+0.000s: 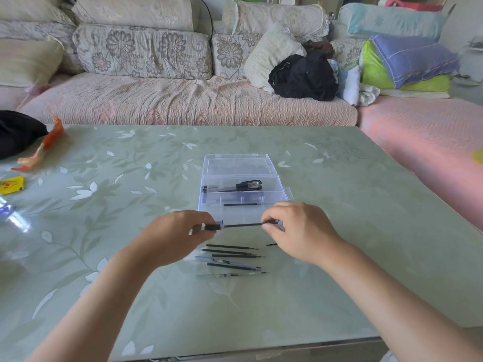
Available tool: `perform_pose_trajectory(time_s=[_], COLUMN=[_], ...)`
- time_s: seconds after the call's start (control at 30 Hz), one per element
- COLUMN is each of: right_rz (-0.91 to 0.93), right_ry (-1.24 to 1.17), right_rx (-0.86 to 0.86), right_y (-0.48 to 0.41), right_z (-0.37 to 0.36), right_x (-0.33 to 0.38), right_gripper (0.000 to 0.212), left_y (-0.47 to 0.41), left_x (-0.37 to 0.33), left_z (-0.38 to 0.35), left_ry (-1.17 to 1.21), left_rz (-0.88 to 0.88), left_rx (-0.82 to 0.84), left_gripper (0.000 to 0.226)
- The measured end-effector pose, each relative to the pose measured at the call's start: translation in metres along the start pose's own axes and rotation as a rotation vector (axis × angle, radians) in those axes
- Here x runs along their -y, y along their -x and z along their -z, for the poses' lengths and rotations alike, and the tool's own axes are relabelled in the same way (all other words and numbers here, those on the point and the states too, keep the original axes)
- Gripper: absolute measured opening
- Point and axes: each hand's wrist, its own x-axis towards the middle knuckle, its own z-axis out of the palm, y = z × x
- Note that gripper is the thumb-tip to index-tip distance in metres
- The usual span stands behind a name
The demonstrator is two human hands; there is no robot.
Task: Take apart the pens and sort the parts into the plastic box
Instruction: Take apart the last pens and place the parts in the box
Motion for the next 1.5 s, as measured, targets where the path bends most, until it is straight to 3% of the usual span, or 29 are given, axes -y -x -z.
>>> perform_pose_trajectory(time_s=[0.23, 0.3, 0.43, 0.57, 0.97, 1.5], right_rz=[-0.108, -0.099, -0.028, 0.012, -0.061, -0.141], right_ry=[0.038, 0.034, 0.018, -0.013, 0.128, 0.047], right_rx=[0.018, 0.027, 0.033, 0.015, 0.136, 0.179], right_y=[-0.002, 0.000, 0.003, 0.003, -0.003, 0.001], right_z=[0.012, 0.011, 0.003, -0.002, -0.003, -0.005], right_x=[-0.018, -0.015, -0.002, 0.005, -0.015, -0.008], right_gripper=[0.012, 0.013, 0.013, 0.013, 0.024, 0.019], left_y=[-0.003, -0.003, 0.002, 0.002, -0.004, -0.002], left_x=[0.020, 0.010, -0.016, -0.027, -0.018, -0.020], left_z=[0.007, 0.004, -0.008, -0.024, -0.029, -0.023], left_ry=[-0.061, -0.055, -0.033, -0.035, -0.100, -0.055], left_rz=[0.078, 0.026, -0.164, -0.236, -0.061, -0.056], left_rx=[-0.138, -0.225, -0.277, -0.280, -0.159, -0.080], left_gripper=[0.007, 0.003, 0.017, 0.012, 0.017, 0.017])
